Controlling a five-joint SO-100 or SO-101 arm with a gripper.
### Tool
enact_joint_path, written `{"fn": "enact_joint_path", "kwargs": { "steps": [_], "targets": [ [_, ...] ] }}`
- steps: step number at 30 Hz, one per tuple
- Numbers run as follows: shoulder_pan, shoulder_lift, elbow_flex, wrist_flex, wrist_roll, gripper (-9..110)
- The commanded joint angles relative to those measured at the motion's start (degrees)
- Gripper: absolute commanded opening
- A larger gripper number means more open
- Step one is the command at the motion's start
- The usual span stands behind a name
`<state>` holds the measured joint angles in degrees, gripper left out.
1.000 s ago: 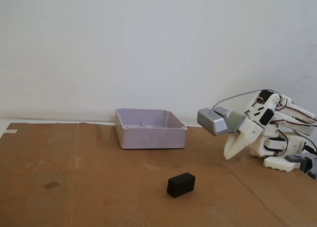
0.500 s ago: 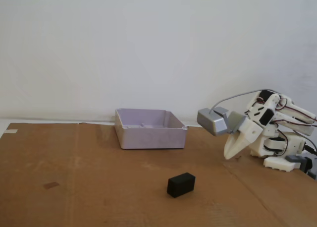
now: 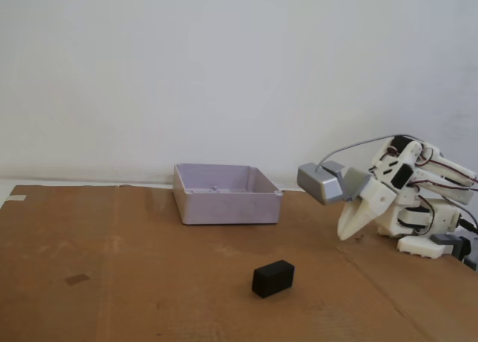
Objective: Grasp a block and put it in the box.
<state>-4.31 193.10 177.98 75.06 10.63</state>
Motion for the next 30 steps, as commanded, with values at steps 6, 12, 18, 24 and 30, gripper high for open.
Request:
{"fn": "enact_joint_path", "kwargs": {
  "steps": [6,12,18,24,30],
  "targets": [
    [0.18,-0.97,0.79,9.14,0.70,0],
    [0.44,-1.23,-2.46,4.13,0.88,0],
    [0.44,-1.32,-2.81,-0.97,0.88,0],
    [0.44,-1.41,-3.52,-2.99,0.88,0],
    [0.44,-5.01,-7.47,-2.99,0.88,0]
  ]
}}
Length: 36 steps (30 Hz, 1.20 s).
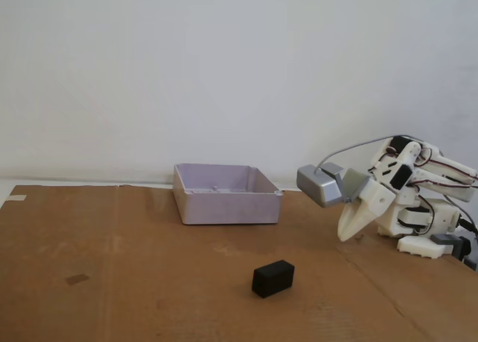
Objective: Grasp a block and put it in the box.
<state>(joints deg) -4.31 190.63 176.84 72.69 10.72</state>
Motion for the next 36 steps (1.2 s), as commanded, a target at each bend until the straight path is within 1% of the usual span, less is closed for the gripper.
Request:
{"fn": "enact_joint_path", "kwargs": {
  "steps": [1,11,18,22,30,36],
  "targets": [
    [0.44,-3.52,-7.38,-0.62,0.79,0],
    [0.44,-11.87,-16.70,-1.23,0.88,0],
    [-0.09,-17.75,-20.74,-13.36,0.88,0],
    [-0.09,-22.41,-24.61,-17.31,0.44,0],
    [-0.35,-35.33,-36.65,-17.67,0.09,0],
    [-2.90,-46.93,-47.29,-17.67,0.09,0]
  ]
}}
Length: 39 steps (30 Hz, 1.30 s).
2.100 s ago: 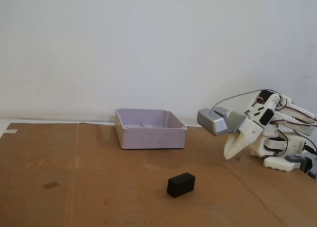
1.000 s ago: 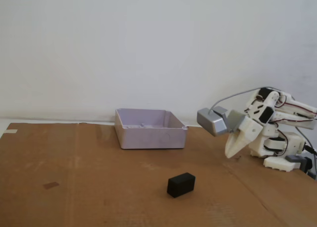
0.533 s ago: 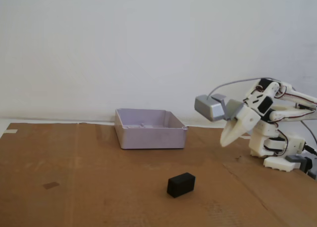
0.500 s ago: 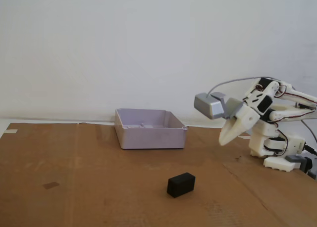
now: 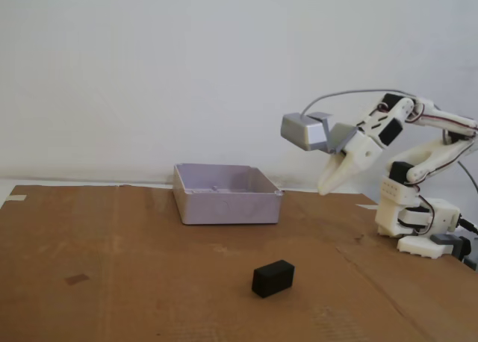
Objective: Grasp a block and put it in the box.
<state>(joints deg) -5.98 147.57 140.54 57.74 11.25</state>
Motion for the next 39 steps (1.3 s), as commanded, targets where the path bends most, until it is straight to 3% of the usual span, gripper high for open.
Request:
{"fn": "enact_joint_path", "kwargs": {
  "steps": [1,33,39],
  "targets": [
    [-1.76,-5.89,-12.66,-2.72,-0.44,0],
    [-10.81,-45.00,-46.14,-2.81,-0.44,0],
    [-11.78,-50.45,-46.76,-10.11,-0.44,0]
  ]
}}
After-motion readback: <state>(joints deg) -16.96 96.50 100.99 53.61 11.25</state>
